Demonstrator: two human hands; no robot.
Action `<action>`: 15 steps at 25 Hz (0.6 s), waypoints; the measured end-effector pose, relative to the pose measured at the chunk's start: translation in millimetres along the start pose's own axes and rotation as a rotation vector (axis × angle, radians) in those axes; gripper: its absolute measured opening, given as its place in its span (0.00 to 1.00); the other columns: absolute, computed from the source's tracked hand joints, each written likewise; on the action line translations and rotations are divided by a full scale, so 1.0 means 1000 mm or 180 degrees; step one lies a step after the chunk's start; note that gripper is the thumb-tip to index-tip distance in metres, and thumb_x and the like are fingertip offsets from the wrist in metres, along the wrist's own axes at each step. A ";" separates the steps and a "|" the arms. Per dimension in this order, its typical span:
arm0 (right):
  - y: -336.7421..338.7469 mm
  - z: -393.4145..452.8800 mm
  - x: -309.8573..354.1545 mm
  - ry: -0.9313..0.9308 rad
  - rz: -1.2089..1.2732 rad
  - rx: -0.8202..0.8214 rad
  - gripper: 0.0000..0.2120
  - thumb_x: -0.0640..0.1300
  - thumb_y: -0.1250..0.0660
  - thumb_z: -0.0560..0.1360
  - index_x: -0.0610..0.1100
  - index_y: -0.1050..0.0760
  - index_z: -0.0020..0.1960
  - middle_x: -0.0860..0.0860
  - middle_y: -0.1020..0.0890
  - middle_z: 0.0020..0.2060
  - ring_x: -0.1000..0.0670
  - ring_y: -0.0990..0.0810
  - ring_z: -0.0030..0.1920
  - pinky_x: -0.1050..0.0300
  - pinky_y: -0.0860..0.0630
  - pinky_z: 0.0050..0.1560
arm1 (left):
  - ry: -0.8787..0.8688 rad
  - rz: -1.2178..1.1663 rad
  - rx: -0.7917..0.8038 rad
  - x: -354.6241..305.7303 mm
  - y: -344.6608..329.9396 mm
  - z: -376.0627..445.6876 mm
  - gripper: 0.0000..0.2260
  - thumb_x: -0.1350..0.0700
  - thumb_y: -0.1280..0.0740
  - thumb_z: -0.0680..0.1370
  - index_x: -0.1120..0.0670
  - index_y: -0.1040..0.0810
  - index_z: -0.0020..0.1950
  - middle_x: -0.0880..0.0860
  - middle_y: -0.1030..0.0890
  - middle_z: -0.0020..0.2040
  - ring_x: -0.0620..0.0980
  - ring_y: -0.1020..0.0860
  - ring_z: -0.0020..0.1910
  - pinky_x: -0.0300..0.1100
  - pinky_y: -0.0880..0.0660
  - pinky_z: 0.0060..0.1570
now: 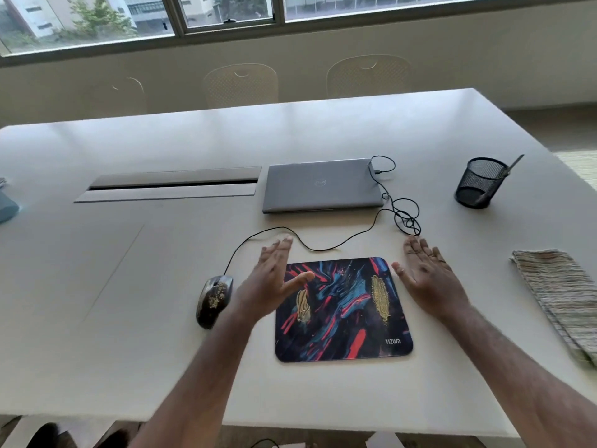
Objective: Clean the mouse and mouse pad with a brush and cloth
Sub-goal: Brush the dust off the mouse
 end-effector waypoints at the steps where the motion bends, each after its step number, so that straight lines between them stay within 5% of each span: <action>1: 0.001 -0.001 0.000 -0.0011 0.0110 -0.0073 0.35 0.61 0.52 0.86 0.42 0.52 0.86 0.47 0.51 0.85 0.51 0.54 0.85 0.56 0.61 0.82 | -0.0050 0.0003 0.0050 -0.010 -0.006 0.008 0.43 0.32 0.41 0.79 0.53 0.54 0.85 0.52 0.51 0.85 0.42 0.60 0.78 0.42 0.60 0.77; 5: 0.008 -0.004 0.001 0.0026 0.0521 -0.0387 0.31 0.56 0.44 0.86 0.39 0.40 0.83 0.45 0.39 0.83 0.48 0.44 0.84 0.55 0.54 0.82 | -0.0260 0.0202 0.0103 -0.051 -0.029 0.038 0.41 0.32 0.45 0.80 0.54 0.53 0.85 0.53 0.51 0.85 0.44 0.59 0.80 0.40 0.62 0.77; 15: 0.029 0.000 -0.026 -0.0068 0.1187 -0.0943 0.23 0.48 0.37 0.85 0.39 0.30 0.76 0.44 0.27 0.73 0.44 0.30 0.76 0.55 0.38 0.75 | -0.0862 0.0512 0.0109 -0.147 -0.095 0.106 0.34 0.37 0.49 0.84 0.55 0.49 0.84 0.54 0.46 0.84 0.52 0.53 0.84 0.46 0.57 0.81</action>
Point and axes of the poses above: each hand's wrist, its own z-axis towards the middle knuckle, its own y-axis out of the back of the hand, x = y × z, the point moved 1 cm from there along z, towards the middle knuckle
